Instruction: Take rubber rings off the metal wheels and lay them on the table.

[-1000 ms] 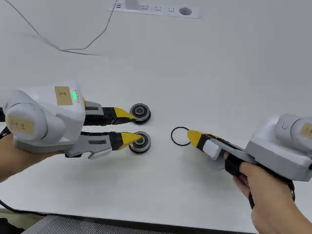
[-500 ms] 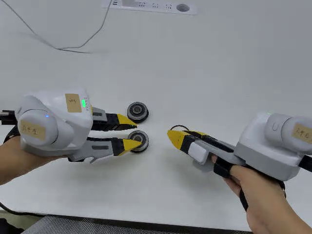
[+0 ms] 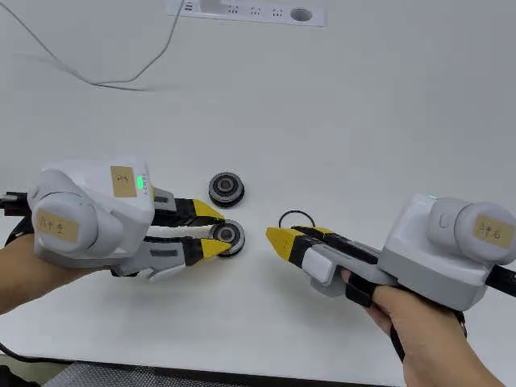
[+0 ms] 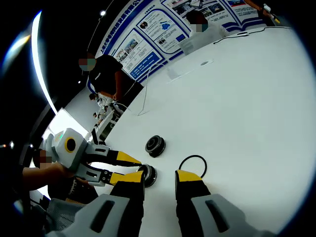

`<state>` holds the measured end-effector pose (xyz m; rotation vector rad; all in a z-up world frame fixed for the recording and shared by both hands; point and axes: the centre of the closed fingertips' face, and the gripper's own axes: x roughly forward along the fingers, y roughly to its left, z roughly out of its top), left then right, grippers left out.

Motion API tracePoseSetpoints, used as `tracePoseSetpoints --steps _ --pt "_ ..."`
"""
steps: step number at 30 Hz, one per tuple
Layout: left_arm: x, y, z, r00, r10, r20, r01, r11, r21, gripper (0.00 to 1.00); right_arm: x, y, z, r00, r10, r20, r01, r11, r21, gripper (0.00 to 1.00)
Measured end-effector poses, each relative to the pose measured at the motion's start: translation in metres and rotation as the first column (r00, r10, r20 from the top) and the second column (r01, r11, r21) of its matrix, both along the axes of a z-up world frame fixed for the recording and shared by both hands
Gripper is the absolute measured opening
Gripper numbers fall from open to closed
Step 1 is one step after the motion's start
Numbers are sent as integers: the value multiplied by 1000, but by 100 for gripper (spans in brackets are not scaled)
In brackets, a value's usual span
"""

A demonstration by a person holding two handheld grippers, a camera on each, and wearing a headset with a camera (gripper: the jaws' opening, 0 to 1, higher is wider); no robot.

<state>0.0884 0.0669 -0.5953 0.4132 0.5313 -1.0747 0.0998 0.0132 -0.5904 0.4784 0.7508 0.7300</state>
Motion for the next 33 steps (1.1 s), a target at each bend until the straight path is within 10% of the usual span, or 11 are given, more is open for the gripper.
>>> tracePoseSetpoints --steps 33 --pt "-1 0 -4 1000 -11 -6 11 1000 -7 14 -8 19 4 999 42 -30 -40 997 67 27"
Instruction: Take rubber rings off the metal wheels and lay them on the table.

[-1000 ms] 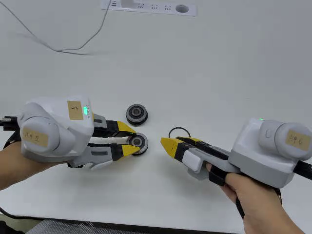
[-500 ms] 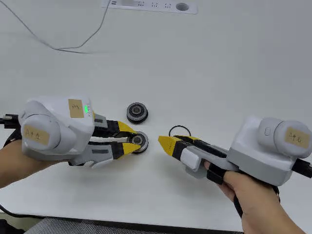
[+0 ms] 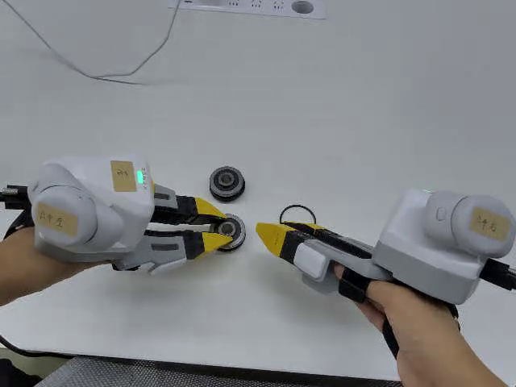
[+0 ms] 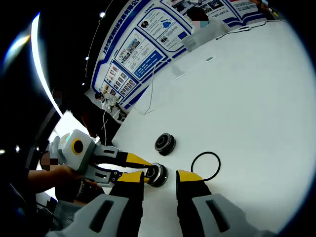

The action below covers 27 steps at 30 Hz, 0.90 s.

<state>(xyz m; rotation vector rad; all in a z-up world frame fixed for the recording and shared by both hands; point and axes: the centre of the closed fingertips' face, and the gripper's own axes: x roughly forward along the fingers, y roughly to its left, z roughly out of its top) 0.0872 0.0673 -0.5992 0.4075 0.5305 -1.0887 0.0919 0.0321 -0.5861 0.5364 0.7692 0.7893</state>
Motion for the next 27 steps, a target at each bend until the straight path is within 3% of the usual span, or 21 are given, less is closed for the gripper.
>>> tracePoseSetpoints --steps 5,12,27 --pt "0 0 0 1000 -6 4 6 1000 1 13 -5 15 1 999 39 -13 -39 998 40 35" --pt "0 0 0 1000 -11 6 11 1000 1 13 -6 30 0 996 47 -74 -39 995 97 45" --pt "0 0 1 1000 -18 10 18 1000 4 13 -5 38 -7 986 43 -162 -21 991 130 46"
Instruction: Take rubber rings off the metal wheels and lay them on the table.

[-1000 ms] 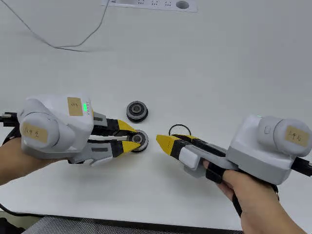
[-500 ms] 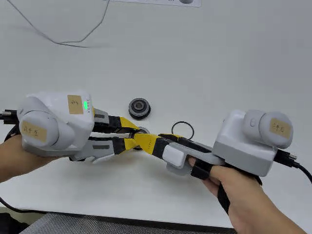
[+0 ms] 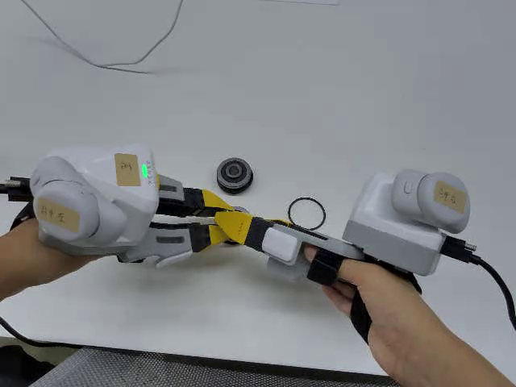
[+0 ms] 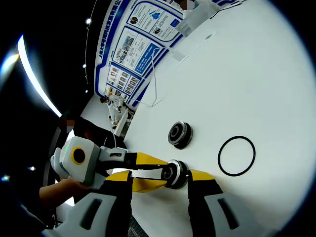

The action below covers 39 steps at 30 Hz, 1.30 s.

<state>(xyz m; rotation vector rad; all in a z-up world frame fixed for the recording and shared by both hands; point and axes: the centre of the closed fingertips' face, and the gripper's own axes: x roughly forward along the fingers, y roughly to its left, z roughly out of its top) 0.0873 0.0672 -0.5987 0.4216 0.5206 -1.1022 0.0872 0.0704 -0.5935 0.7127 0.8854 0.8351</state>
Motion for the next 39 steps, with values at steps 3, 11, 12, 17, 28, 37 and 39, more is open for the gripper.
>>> tracePoseSetpoints --steps 3,11,12,17,28,37,39 --pt "0 0 0 1000 0 0 0 1000 1 13 -1 1 -1 1000 0 -6 0 1000 -1 46" --pt "0 0 0 1000 1 0 -1 1000 -2 13 -2 0 0 999 4 -32 -4 1000 17 44" --pt "0 0 0 1000 1 0 -1 1000 -2 13 -2 -1 0 999 4 -39 -3 1000 21 43" --pt "0 0 0 1000 1 -1 -1 1000 -4 13 -3 -4 -1 998 -1 -60 3 1000 30 39" --pt "0 0 0 1000 1 -1 -1 1000 -3 13 -3 -9 -2 998 -16 -53 17 1000 23 30" --pt "0 0 0 1000 2 0 -2 1000 -2 13 2 -15 -13 998 -44 -50 42 998 -35 14" --pt "0 0 0 1000 2 0 -2 1000 -3 13 3 -16 -15 998 -45 -46 43 998 -47 11"
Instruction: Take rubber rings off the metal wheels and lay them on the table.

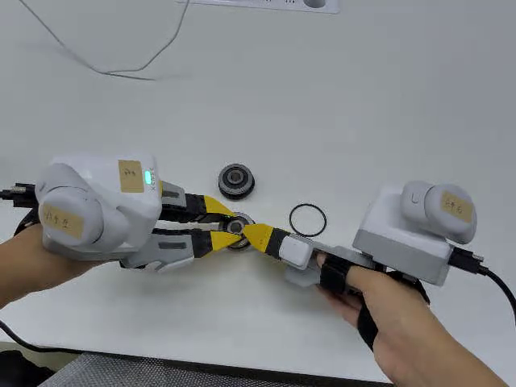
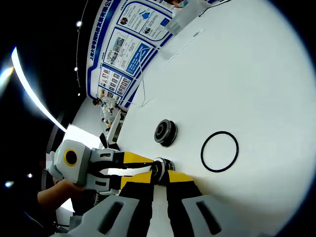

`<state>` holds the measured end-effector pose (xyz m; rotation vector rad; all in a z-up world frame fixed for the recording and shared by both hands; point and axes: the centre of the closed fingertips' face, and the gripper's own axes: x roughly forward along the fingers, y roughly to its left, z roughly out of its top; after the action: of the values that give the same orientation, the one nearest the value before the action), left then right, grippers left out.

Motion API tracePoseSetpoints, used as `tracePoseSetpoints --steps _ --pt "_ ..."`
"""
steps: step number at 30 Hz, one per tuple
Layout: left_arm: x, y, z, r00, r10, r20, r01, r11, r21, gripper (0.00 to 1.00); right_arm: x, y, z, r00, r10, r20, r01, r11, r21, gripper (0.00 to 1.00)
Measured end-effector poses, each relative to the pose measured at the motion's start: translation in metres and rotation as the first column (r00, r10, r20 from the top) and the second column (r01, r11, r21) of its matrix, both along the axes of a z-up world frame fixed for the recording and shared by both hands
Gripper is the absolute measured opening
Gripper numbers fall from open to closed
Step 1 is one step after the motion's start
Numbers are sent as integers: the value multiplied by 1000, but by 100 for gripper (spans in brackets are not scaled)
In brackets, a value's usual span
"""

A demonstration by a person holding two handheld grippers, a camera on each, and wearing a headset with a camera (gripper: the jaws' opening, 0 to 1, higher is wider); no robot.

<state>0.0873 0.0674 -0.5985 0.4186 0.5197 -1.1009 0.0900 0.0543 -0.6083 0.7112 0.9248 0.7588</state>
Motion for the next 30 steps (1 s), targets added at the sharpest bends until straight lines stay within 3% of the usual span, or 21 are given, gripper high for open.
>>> tracePoseSetpoints --steps 5,25,30 --pt "0 0 0 1000 0 0 0 1000 0 13 2 -2 -3 1000 -9 4 9 1000 -23 4" --pt "0 0 0 1000 5 -2 -5 1000 0 13 3 -3 -4 999 -23 -45 20 998 -60 1" --pt "0 0 0 1000 7 -2 -7 1000 -1 13 3 -2 -2 998 -31 -52 29 999 -46 0"
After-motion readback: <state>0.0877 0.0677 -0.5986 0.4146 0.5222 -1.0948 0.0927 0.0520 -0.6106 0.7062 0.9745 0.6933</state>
